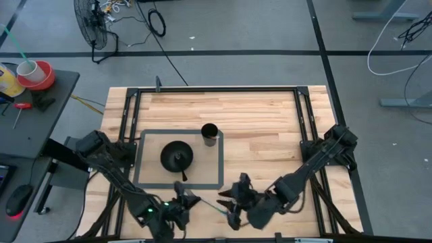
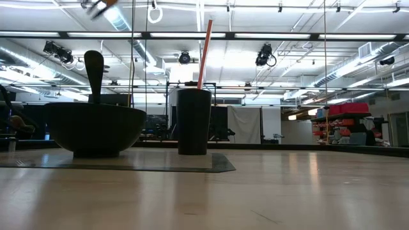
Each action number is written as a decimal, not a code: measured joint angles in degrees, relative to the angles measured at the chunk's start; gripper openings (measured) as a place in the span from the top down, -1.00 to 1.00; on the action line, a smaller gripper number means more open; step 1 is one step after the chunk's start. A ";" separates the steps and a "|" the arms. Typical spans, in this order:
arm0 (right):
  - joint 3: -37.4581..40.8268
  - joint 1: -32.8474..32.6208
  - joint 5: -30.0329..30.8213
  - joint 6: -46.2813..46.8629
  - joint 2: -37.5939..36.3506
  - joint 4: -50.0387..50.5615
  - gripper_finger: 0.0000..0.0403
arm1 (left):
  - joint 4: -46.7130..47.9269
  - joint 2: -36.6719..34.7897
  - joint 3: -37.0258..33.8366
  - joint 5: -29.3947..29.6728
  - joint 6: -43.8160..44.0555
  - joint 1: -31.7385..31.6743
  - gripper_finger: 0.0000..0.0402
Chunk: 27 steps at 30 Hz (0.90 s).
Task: Pick & Place Utensil
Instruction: Put the blue fork into the black bowl
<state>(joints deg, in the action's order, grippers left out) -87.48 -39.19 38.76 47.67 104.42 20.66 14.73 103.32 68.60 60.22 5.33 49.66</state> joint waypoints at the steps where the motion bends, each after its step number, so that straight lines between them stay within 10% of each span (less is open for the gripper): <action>1: -0.02 -0.75 1.35 -2.01 -0.13 -0.17 0.39 | 3.67 -1.47 0.02 1.44 2.65 0.63 0.98; 8: 0.00 -4.73 9.39 -17.27 1.37 -5.04 0.26 | 23.68 -10.85 -2.91 12.02 24.93 7.21 0.98; 20: 0.02 -0.90 11.95 -63.75 12.37 -41.16 0.15 | 20.73 -27.14 -24.10 17.73 41.33 15.53 0.98; 27: 0.02 4.43 5.34 -74.57 16.29 -55.65 0.13 | 9.72 -34.48 -32.96 16.43 38.68 20.57 0.98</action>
<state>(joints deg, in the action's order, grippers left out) -87.46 -34.76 44.10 -26.89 120.71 -34.99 24.44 68.84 35.64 76.65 44.02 70.23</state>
